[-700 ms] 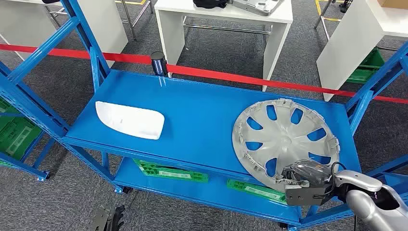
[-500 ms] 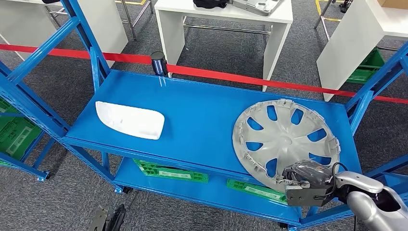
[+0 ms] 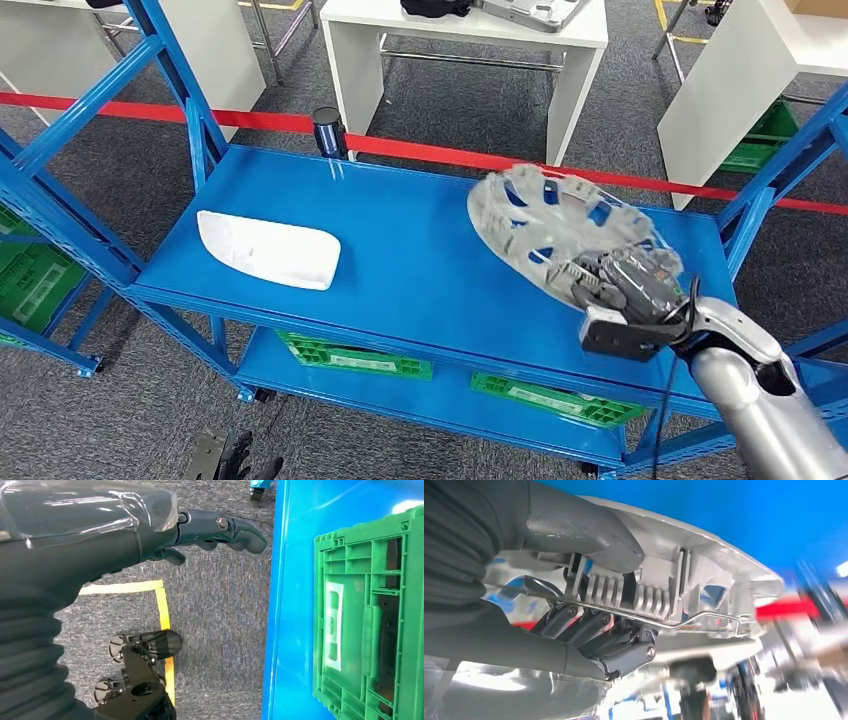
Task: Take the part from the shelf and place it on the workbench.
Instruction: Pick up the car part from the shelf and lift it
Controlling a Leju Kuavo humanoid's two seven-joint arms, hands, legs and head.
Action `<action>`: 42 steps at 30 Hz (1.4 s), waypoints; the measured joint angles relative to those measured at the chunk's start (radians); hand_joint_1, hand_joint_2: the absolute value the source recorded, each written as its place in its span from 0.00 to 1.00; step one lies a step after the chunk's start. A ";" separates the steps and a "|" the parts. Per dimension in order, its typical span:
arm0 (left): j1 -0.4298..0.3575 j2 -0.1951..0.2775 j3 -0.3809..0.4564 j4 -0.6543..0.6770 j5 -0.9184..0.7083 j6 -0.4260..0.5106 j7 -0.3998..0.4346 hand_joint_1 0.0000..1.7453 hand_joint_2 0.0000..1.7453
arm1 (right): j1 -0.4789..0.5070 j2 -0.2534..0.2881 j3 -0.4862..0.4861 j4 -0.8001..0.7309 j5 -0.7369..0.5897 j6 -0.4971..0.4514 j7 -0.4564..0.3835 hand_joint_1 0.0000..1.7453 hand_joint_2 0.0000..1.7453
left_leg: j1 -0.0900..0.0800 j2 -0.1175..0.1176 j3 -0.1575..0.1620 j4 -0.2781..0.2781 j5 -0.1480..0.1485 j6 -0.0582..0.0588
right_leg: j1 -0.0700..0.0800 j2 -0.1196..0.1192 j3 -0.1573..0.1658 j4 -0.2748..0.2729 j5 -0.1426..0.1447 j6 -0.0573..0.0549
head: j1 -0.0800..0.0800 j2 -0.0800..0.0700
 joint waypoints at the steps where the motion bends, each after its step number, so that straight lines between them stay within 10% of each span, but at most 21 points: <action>1: 0.001 -0.004 0.003 -0.007 -0.004 0.000 0.005 0.00 1.00 | -0.004 0.018 -0.009 0.000 0.000 -0.008 0.000 1.00 1.00 | 0.000 0.000 0.000 0.000 0.000 0.000 | 0.000 0.000 0.000 0.000 0.000 0.000 | 0.000 0.000; 42: 0.019 -0.067 0.156 -0.169 -0.101 -0.039 0.091 0.00 1.00 | 0.016 0.305 -0.253 -0.190 0.022 -0.223 0.058 1.00 1.00 | -0.006 -0.003 -0.002 0.003 -0.005 0.005 | -0.007 -0.002 -0.002 -0.001 -0.002 0.003 | 0.000 0.000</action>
